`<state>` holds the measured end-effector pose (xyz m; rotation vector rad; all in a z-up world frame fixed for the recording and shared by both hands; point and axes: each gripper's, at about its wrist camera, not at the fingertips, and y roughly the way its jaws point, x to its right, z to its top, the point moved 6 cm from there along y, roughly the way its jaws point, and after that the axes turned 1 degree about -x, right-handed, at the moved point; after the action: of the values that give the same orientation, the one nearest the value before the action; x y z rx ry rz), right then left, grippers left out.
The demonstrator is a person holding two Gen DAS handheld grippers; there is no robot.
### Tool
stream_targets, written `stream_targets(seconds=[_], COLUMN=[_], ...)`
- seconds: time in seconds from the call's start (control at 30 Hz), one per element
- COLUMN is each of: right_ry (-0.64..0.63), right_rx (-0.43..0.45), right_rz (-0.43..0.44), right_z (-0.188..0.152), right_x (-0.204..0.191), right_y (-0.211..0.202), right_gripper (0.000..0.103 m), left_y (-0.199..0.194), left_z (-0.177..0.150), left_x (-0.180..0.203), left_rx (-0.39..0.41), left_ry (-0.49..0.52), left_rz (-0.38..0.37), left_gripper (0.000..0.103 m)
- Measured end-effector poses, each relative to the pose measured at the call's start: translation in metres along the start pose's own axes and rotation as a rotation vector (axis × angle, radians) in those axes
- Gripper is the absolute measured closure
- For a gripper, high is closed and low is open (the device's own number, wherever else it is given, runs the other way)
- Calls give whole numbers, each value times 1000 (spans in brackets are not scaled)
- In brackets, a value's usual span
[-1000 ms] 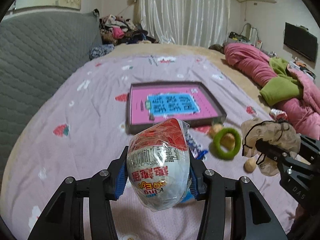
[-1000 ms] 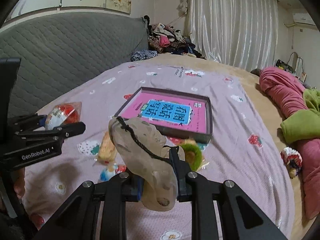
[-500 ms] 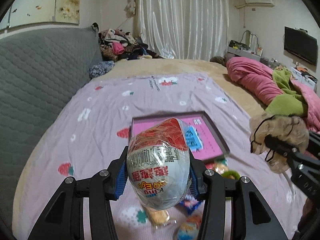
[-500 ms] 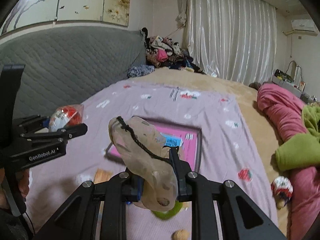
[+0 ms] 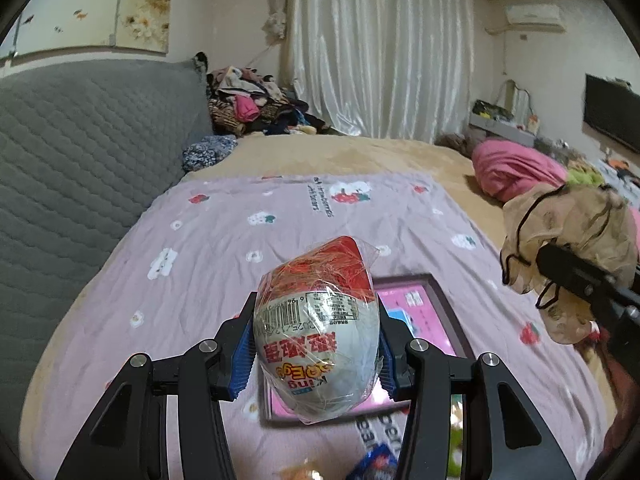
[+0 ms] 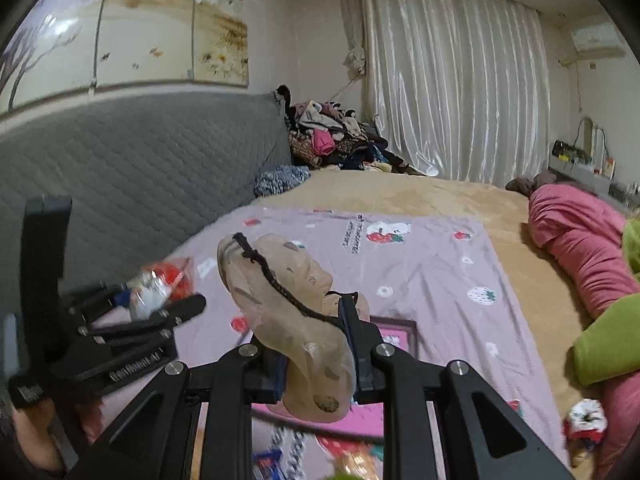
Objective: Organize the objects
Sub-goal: 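Carry the egg and mesh toy with both tools over the book tray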
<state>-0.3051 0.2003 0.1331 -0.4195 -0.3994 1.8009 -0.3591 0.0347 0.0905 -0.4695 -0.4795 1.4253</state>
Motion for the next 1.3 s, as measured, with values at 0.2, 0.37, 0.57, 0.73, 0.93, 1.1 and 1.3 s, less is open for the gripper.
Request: stream_targets(seconds=[0.2, 0.37, 0.57, 0.73, 0.93, 1.1, 1.3], right_ry=[102, 160, 141, 135, 157, 166, 170], right_rx=[17, 23, -19, -55, -147, -186, -233], right_rz=[-20, -79, -116, -128, -150, -171, -202], right_z=[2, -16, -30, -57, -82, -91, -98], right_x=[19, 33, 42, 50, 63, 69, 75], right_y=[44, 79, 136, 176, 219, 226, 231], right_gripper=[80, 80, 80, 80, 80, 80, 80], left_y=[56, 104, 156, 186, 240, 255, 263], left_z=[-8, -7, -7, -19, -44, -59, -64], left_x=[-8, -13, -12, -7, -10, -18, -18], left_rx=[-27, -40, -58, -67, -144, -200, -222], left_ry=[-55, -111, -129, -107, -122, -133, -139], left_rz=[-15, -17, 1, 3, -19, -24, -32], left_gripper=[52, 51, 51, 51, 51, 51, 51])
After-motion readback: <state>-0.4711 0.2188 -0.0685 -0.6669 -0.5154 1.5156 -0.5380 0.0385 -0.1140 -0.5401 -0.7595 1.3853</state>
